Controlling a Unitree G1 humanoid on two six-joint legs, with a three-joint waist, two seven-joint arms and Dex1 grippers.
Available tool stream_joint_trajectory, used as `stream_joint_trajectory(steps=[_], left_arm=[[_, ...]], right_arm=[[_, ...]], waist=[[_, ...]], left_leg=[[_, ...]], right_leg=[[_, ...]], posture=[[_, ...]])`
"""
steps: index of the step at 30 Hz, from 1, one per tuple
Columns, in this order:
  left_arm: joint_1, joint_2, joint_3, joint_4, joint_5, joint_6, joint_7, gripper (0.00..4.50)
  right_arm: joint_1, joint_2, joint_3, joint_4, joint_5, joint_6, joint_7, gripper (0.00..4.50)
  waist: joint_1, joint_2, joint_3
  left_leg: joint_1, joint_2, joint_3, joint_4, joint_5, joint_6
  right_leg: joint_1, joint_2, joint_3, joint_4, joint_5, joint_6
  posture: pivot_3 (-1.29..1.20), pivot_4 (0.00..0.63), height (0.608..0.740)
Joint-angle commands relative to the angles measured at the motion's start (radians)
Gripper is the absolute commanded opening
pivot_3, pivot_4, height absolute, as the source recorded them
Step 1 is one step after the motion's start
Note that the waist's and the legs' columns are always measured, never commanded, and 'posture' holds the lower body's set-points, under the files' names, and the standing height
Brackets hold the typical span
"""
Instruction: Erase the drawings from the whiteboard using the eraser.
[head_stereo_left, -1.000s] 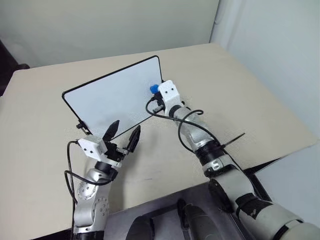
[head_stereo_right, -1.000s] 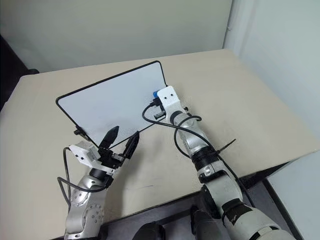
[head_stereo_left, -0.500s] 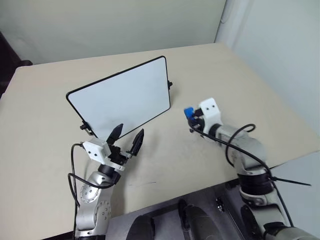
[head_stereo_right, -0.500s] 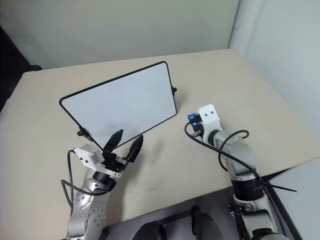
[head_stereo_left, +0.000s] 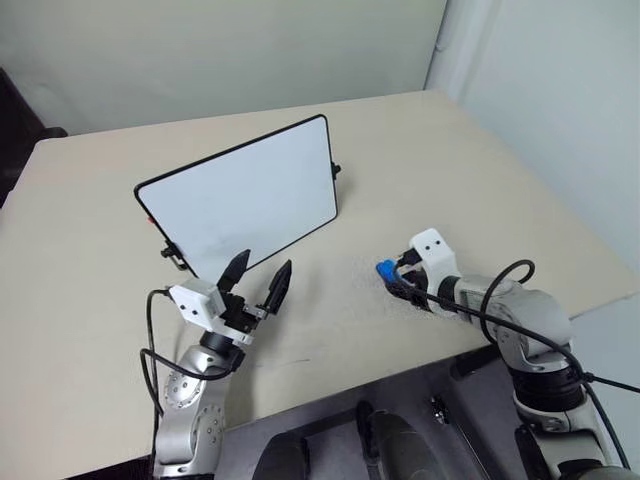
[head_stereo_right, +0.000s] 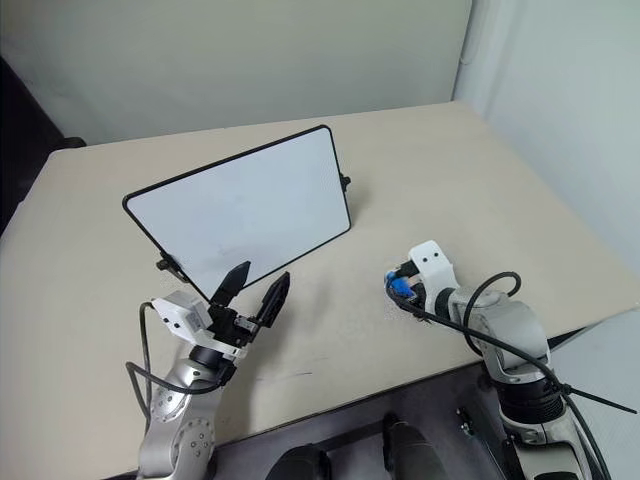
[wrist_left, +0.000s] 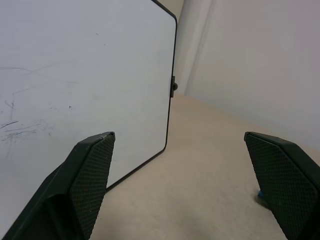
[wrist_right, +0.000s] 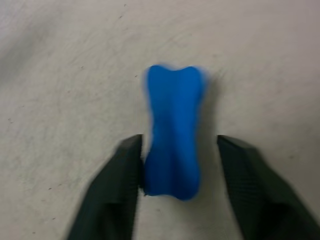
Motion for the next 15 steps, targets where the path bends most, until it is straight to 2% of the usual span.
stream_joint_trajectory(steps=[1,5,7,15], left_arm=[[-0.011,-0.003,0.002,-0.014,-0.001,-0.017,-0.001,4.5],[-0.01,-0.005,0.001,-0.016,-0.002,-0.015,0.0,4.5],[-0.009,-0.003,0.004,-0.02,-0.003,-0.012,0.001,4.5],[-0.005,0.013,0.015,-0.029,-0.01,-0.002,0.0,4.5]], right_arm=[[0.013,0.01,-0.086,-0.026,0.03,-0.142,0.015,3.96],[0.029,0.127,-0.263,-0.054,0.158,-0.395,0.057,3.96],[0.044,0.18,-0.298,-0.083,0.232,-0.483,0.098,3.96],[0.068,0.262,-0.197,-0.038,0.215,-0.711,0.083,3.96]], waist=[[0.0,0.0,0.0],[0.001,0.0,0.0],[0.001,0.0,0.0],[0.0,0.0,0.0]], left_leg=[[0.0,0.0,0.0,0.0,0.0,0.0],[-0.001,-0.001,0.0,0.0,0.0,0.001],[0.0,-0.002,-0.001,0.0,0.0,0.001],[0.0,-0.002,-0.002,0.0,0.0,0.001]], right_leg=[[0.0,0.0,0.0,0.0,0.0,0.0],[0.0,0.0,0.001,-0.001,0.0,0.0],[-0.001,0.0,0.001,-0.001,-0.001,0.0],[0.0,-0.001,0.004,-0.001,-0.002,0.0]], posture=[[0.0,0.15,0.74],[0.0,0.15,0.74],[0.0,0.15,0.74],[0.0,0.15,0.74]])
